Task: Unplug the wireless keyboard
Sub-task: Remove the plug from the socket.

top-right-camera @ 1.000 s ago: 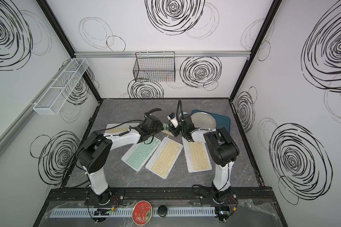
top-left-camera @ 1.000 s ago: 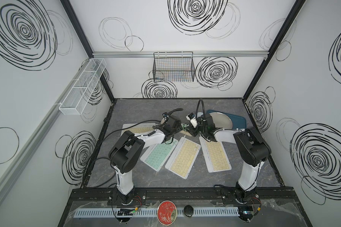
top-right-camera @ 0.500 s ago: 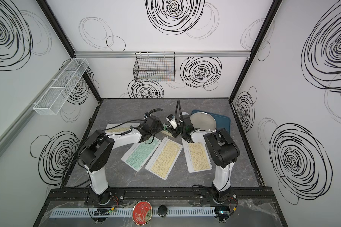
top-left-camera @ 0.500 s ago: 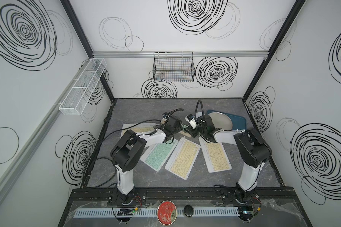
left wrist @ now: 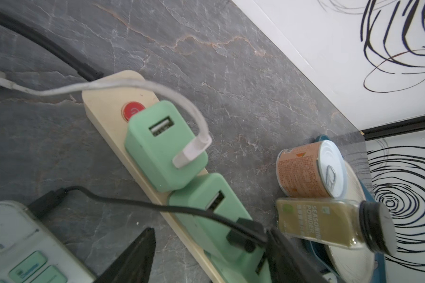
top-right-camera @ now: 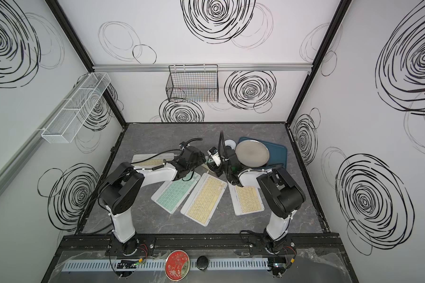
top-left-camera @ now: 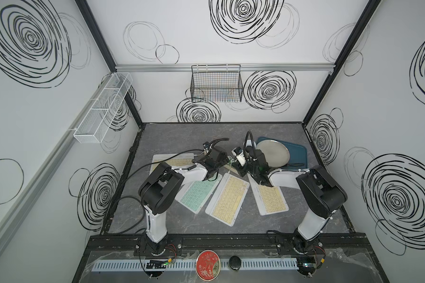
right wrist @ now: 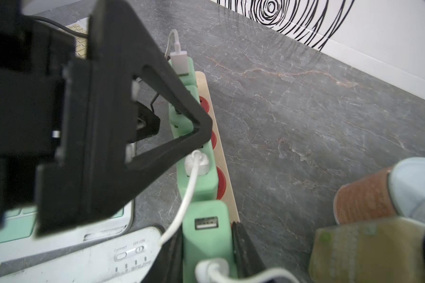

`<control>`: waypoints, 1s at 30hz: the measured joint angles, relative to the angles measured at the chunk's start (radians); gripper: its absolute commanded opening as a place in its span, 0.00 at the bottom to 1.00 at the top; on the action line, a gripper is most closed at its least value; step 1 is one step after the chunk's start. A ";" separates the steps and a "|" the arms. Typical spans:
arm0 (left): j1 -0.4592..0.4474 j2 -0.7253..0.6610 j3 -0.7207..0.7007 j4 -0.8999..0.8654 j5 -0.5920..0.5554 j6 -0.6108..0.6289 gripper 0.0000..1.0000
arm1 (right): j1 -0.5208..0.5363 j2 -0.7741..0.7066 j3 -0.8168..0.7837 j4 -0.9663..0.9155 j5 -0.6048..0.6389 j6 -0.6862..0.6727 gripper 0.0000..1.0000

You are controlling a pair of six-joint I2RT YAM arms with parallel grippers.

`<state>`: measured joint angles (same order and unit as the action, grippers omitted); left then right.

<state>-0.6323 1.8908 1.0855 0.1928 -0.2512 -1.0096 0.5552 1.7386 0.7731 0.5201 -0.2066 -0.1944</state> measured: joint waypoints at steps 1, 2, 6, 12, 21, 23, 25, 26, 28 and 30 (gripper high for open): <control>-0.001 0.000 -0.002 0.005 0.001 -0.002 0.74 | 0.000 -0.006 -0.016 0.018 -0.002 0.004 0.00; -0.002 0.000 -0.004 0.007 0.001 -0.002 0.74 | 0.000 -0.011 -0.029 0.031 -0.006 0.008 0.00; 0.000 0.009 -0.008 0.019 -0.001 -0.007 0.74 | -0.003 -0.014 -0.031 0.032 -0.015 0.045 0.00; 0.005 0.011 -0.047 0.108 -0.024 -0.029 0.74 | -0.008 0.034 0.114 -0.140 -0.050 0.163 0.00; -0.005 0.028 -0.071 0.180 -0.027 -0.050 0.74 | 0.008 0.057 0.131 -0.140 -0.038 0.188 0.00; -0.008 0.032 -0.071 0.187 -0.027 -0.051 0.74 | 0.031 0.042 0.103 -0.112 0.019 0.153 0.00; -0.012 0.033 -0.074 0.192 -0.028 -0.056 0.74 | 0.061 0.027 0.068 -0.072 0.082 0.110 0.00; -0.013 0.033 -0.077 0.195 -0.028 -0.058 0.74 | 0.076 0.023 0.049 -0.047 0.121 0.082 0.00; -0.015 0.033 -0.080 0.200 -0.028 -0.064 0.74 | 0.098 0.018 0.021 -0.003 0.171 0.035 0.00; -0.014 0.035 -0.084 0.208 -0.028 -0.069 0.74 | 0.117 0.018 -0.001 0.039 0.211 -0.013 0.00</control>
<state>-0.6468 1.9255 1.0016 0.4007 -0.2790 -1.0786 0.6727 1.7565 0.7719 0.5591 0.0048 -0.2077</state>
